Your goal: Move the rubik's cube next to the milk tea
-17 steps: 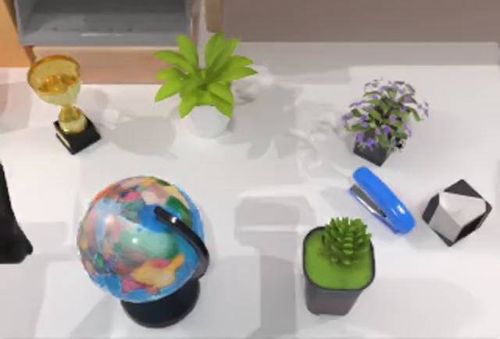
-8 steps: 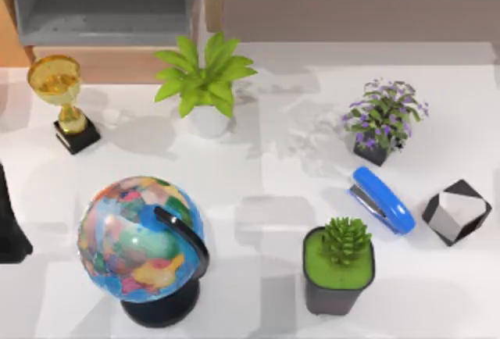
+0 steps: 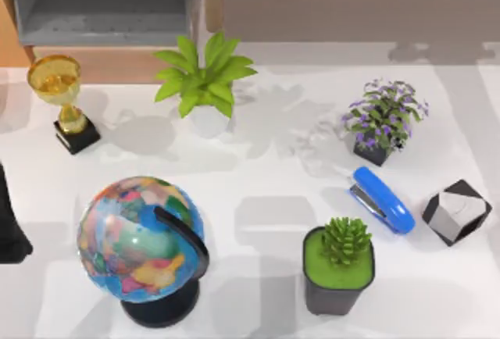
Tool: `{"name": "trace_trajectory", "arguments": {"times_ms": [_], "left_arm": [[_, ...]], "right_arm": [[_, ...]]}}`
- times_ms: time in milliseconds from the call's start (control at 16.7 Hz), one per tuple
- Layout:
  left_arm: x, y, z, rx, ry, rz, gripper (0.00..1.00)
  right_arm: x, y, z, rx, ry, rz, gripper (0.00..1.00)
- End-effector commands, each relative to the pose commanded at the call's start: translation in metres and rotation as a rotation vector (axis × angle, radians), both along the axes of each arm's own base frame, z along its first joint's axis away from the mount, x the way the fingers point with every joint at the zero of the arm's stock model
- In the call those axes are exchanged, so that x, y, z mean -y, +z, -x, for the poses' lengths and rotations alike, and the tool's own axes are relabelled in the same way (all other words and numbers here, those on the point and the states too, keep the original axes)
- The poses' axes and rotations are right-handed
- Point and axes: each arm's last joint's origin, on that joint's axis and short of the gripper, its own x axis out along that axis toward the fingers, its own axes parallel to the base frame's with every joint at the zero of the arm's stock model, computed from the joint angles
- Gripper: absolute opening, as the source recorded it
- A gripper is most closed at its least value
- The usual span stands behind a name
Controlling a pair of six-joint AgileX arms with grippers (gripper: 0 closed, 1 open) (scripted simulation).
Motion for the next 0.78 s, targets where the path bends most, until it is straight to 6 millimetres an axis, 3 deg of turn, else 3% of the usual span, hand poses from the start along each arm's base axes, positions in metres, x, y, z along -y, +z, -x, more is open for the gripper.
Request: {"name": "trace_trajectory", "arguments": {"times_ms": [360,600,780], "left_arm": [[0.0,0.0,0.0,0.0,0.0,0.0,1.0],[0.0,0.0,0.0,0.0,0.0,0.0,1.0],[0.0,0.0,0.0,0.0,0.0,0.0,1.0]], "right_arm": [[-0.062,-0.112,0.079,-0.647,0.09,0.023,0.0],[-0.071,-0.175,0.141,-1.017,0.083,0.158,0.0],[-0.068,-0.203,0.174,-1.185,0.063,0.254,0.0]]}}
